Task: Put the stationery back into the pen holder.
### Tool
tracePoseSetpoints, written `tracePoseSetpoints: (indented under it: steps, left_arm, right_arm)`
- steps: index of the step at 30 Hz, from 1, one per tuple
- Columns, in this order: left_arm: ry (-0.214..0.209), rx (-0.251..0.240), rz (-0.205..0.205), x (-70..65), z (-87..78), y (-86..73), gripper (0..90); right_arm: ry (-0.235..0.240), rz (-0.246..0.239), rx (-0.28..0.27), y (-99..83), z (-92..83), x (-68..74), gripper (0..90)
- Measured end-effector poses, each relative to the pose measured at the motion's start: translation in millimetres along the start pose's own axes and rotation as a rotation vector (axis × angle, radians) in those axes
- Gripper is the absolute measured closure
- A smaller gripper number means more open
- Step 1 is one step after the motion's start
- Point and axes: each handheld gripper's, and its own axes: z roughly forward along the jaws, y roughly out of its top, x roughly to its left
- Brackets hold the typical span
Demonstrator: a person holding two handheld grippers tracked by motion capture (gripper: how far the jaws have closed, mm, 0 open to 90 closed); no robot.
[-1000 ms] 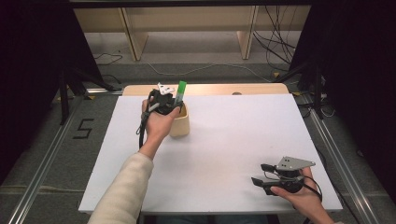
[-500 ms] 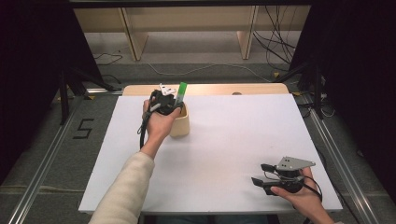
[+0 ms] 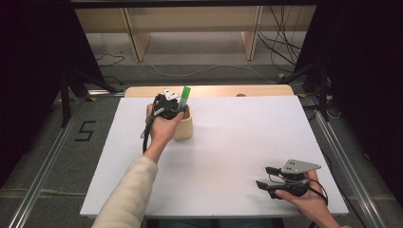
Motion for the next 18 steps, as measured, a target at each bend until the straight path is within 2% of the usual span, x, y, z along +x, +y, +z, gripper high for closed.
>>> tracePoseSetpoints:
  steps: [13, 15, 18]
  left_arm:
    - [0.007, 0.002, 0.012, -0.8, 2.2, -4.5, 65.4]
    - [0.013, -0.023, 0.012, -1.8, 0.0, -3.9, 58.1]
    - [0.019, -0.031, 0.016, -3.6, -6.1, -2.2, 44.1]
  right_arm:
    - [0.000, 0.004, 0.004, -0.1, -0.3, 0.3, 32.8]
    - [0.000, 0.004, 0.003, -0.1, -0.4, 0.3, 32.7]
    - [-0.002, 0.004, 0.004, -0.2, -0.2, 0.0, 32.7]
